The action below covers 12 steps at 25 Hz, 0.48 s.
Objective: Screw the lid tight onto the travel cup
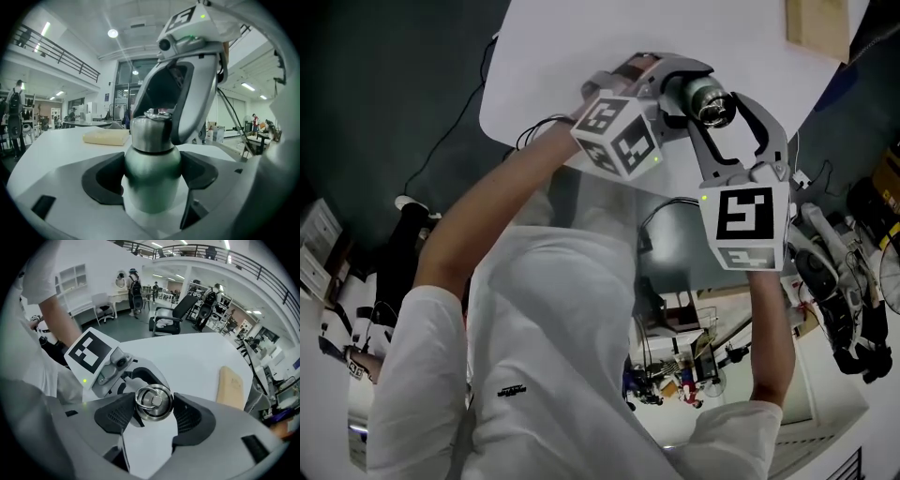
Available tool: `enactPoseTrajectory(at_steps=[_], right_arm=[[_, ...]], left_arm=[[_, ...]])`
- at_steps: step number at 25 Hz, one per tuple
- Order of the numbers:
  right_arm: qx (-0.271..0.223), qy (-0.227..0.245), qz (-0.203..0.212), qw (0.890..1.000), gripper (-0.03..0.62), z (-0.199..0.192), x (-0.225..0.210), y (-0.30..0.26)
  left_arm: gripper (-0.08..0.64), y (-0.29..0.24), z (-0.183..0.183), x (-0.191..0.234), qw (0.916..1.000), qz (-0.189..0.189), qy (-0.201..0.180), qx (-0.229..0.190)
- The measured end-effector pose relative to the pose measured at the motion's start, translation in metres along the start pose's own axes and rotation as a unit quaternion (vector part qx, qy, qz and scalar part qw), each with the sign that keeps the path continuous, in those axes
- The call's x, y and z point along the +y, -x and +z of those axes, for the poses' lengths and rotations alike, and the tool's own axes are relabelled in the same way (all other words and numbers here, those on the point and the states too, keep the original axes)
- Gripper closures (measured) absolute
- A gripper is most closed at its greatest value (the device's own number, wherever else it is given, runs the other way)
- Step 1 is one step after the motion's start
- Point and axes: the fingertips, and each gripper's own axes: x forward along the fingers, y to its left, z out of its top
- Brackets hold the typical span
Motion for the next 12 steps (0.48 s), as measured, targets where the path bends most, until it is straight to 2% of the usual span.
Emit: enactPoseTrajectory(at_steps=[3,5,6,8,10,12], right_arm=[[-0.016,0.016,0.02,1.0,0.315,0.004,-0.001,0.003],[-0.021,0.056,0.036,0.998,0.31,0.008,0.0,0.01],[-0.02,0.091,0.042,0.995,0.31,0.009,0.0,0.013],[-0.012,0.179,0.049,0.983,0.31,0.008,0.001,0.017],[-0.004,0.259,0.065,0.964,0.31,0.008,0.002,0.019],[0.002,0.317,0.097,0.943,0.31,0.009,0.006,0.021]], left_arm=[[0.212,-0.001,0.0,0.0,1.0,-0.001,0.0,-0.001],[0.212,-0.001,-0.001,-0.001,1.0,-0.002,0.001,-0.003],[0.212,-0.001,-0.001,-0.001,1.0,-0.003,0.001,-0.003],[0.211,-0.001,-0.001,-0.001,1.0,-0.006,0.0,-0.001],[0.212,-0.001,0.0,-0.002,1.0,-0.007,0.0,0.0],[0.212,-0.001,0.001,-0.003,0.9999,-0.011,0.0,-0.002]])
